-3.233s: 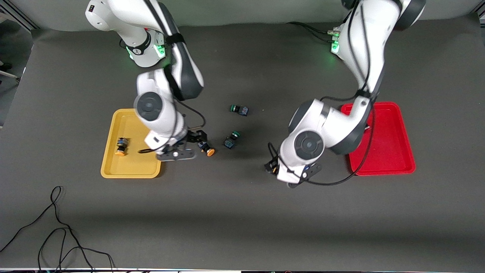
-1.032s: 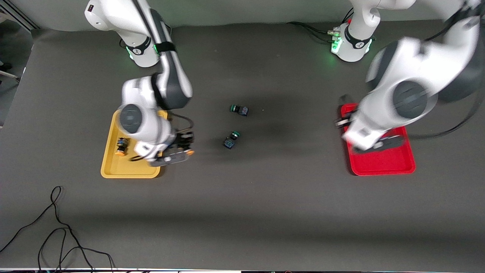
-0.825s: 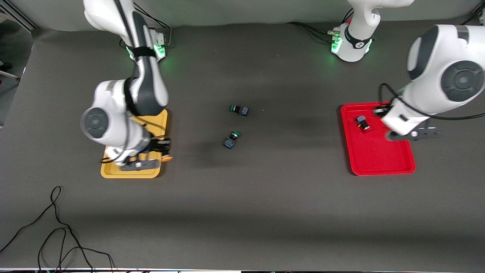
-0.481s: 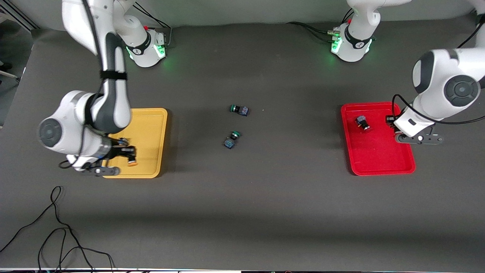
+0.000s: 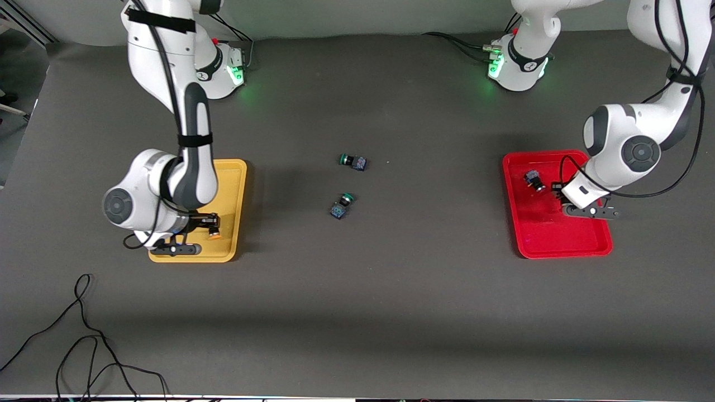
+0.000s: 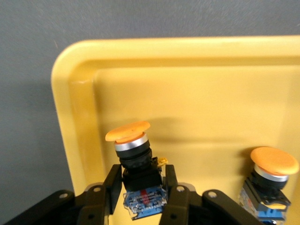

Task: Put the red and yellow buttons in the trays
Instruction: 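Lower and release the buttons into the trays with both grippers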

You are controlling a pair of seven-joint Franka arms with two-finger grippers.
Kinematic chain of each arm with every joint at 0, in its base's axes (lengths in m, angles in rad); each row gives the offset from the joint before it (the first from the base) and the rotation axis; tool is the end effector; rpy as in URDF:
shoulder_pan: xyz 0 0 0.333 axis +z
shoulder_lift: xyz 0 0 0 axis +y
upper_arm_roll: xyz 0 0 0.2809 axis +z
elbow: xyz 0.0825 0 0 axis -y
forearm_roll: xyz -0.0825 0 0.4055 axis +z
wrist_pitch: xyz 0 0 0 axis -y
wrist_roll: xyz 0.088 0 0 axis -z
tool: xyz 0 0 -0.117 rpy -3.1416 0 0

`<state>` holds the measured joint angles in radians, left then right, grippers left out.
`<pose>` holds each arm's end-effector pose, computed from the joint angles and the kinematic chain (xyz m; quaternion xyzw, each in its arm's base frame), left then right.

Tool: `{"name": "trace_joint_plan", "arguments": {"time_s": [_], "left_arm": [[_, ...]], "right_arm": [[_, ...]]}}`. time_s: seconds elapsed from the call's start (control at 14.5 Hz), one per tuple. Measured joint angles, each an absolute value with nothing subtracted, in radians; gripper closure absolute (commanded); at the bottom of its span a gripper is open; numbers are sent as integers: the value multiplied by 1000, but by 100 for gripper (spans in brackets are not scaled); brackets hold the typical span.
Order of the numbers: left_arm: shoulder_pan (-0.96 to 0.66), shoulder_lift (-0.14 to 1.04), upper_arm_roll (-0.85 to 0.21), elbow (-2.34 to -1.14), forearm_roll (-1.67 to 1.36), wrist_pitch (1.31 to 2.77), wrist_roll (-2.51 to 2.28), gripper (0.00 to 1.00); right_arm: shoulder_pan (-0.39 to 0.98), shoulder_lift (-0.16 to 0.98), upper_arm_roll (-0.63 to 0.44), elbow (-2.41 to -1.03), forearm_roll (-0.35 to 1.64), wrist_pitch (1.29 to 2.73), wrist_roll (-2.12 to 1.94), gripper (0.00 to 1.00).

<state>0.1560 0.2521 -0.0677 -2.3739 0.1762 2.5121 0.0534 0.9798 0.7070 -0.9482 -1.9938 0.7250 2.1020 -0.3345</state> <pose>0.4942 0.0413 0.1464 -0.9961 0.0560 0.0585 0.0352 0.5751 0.0329 0.1619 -0.9952 0.0213 0.0941 0.0145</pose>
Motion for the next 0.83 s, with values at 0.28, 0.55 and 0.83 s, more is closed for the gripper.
{"name": "trace_joint_plan", "arguments": {"time_s": [0.28, 0.55, 0.83], "left_arm": [[165, 264, -69, -2365, 177, 2517, 54, 0], [167, 143, -79, -2283, 177, 2310, 55, 0], [143, -14, -104, -2065, 168, 1903, 55, 0]], "right_arm": [[974, 707, -959, -1975, 727, 2099, -324, 0], [1034, 670, -1088, -1918, 725, 2024, -298, 0], [1291, 632, -1358, -1880, 690, 1930, -223, 0]]}}
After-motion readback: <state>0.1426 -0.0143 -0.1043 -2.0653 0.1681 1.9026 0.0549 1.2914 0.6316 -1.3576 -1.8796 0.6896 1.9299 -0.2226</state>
